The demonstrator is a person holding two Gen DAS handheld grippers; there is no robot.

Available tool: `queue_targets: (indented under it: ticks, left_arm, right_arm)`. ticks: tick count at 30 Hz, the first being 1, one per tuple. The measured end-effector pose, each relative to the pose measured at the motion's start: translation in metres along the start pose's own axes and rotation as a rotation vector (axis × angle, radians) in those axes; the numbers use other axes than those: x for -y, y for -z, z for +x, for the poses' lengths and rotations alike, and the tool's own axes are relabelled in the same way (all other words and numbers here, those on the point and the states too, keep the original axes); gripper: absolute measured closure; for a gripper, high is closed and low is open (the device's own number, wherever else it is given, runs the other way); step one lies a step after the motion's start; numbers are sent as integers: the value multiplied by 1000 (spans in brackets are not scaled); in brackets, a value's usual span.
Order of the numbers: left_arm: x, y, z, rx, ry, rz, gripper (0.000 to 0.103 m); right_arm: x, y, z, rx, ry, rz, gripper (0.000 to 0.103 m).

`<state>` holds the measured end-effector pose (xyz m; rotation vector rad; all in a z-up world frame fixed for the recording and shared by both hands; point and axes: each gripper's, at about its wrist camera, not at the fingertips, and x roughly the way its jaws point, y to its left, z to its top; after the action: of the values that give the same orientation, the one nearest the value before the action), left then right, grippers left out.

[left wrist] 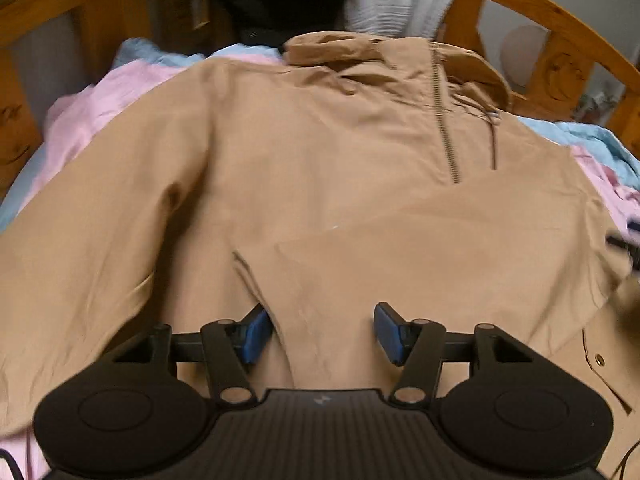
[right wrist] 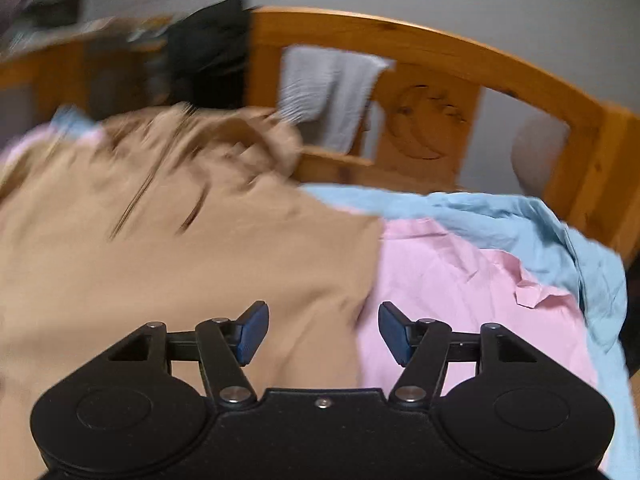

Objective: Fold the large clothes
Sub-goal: 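Move the left gripper to the other sleeve cuff and grasp it, then lift the sleeve with the left gripper, fold it across the body, release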

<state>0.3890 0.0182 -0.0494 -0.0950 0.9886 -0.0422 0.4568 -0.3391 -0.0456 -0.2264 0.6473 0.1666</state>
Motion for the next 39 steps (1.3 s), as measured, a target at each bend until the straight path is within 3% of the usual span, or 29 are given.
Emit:
queue_targets:
  ticks: [1, 3, 4, 6, 10, 14, 19, 21, 24, 27, 30, 34, 35, 36, 39]
  left_arm:
    - [-2, 3, -5, 8, -3, -22, 38]
    - [-7, 15, -25, 59, 0, -73, 19]
    - [-11, 24, -37, 93, 0, -94, 15]
    - [-17, 40, -64, 148, -16, -127, 8]
    - [-41, 74, -106, 184, -73, -256, 4]
    - [-98, 116, -138, 255, -238, -548, 1]
    - [-187, 159, -145, 317, -291, -931, 2]
    - [-213, 169, -148, 355, -353, -1006, 6]
    - [-238, 171, -146, 383, -448, -1011, 9]
    - [-255, 166, -135, 374, -440, -1038, 16]
    - [-263, 159, -121, 358, -469, -1088, 22]
    - [-257, 150, -108, 355, -595, -1056, 31]
    - [-255, 147, -105, 366, -610, -1042, 43]
    - [-254, 144, -101, 372, -628, -1032, 63]
    - [-253, 135, -98, 386, -644, -1041, 86]
  right_arm:
    - [-8, 7, 2, -27, 20, -47, 40]
    - [-17, 22, 18, -112, 87, -117, 40]
    - [-16, 30, 25, -132, 96, -124, 40]
    - [-12, 32, 23, -110, 102, -94, 36]
    - [-6, 21, -2, -37, 99, -32, 30]
    - [-9, 12, -35, 37, 53, 18, 16]
    - [-28, 5, -76, 78, -25, 4, 8]
    - [-37, 3, -87, 73, -64, 1, 7]
    - [-54, 3, -107, 70, -102, -42, 7]
    - [-67, 5, -120, 61, -125, -58, 5]
    - [-78, 5, -126, 40, -139, -64, 5]
    - [-92, 6, -130, 30, -164, -76, 5]
    - [-95, 6, -130, 30, -174, -79, 5]
    - [-99, 6, -131, 32, -183, -84, 5]
    - [-110, 6, -133, 32, -209, -99, 5]
